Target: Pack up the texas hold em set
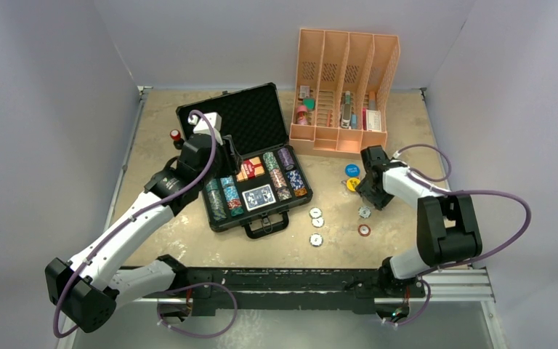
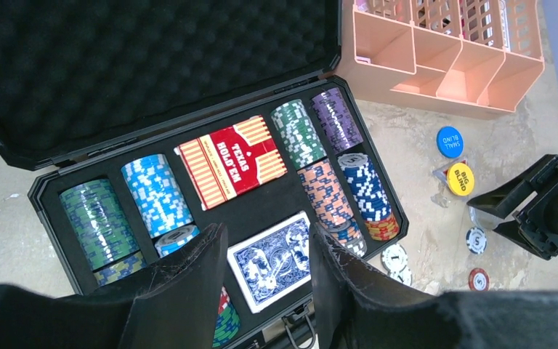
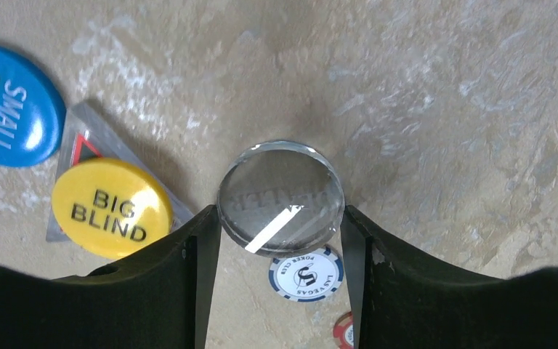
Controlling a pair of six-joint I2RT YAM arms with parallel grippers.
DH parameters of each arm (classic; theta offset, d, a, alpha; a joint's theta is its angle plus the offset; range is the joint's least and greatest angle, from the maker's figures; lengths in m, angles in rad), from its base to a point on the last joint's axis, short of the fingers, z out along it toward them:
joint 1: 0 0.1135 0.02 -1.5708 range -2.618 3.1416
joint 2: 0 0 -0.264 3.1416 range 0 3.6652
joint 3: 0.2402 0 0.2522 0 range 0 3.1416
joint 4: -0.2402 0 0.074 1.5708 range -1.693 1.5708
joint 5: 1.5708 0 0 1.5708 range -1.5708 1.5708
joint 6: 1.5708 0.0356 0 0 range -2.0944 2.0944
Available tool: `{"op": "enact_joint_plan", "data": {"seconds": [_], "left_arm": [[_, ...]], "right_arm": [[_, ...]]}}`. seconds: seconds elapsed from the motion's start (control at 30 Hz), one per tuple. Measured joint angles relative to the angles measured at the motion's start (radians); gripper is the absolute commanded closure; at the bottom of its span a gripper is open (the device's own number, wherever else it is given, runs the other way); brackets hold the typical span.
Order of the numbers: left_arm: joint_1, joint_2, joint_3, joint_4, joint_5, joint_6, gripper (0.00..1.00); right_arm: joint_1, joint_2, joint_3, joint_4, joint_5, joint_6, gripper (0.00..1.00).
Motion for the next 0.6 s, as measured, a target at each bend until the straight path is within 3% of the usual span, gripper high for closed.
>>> {"op": "enact_joint_plan", "data": {"seconds": [0.2, 0.4, 0.6], "left_arm": [[0.0, -0.008, 0.0, -0.002, -0.032, 0.0, 0.56], [0.0, -0.053, 0.0, -0.009, -0.127, -0.005, 0.56], [0.0, -0.122, -0.013, -0.013, -0.245, -0.019, 0.56]], "right_arm": [[0.123, -0.01, 0.076, -0.066, 0.055, 0.007, 0.44], [0.282, -0.041, 0.254, -0.081, 0.093, -0.02, 0.44], [0.431, -0.028, 0.38, 0.034, 0.033, -0.17, 0.43]]}}
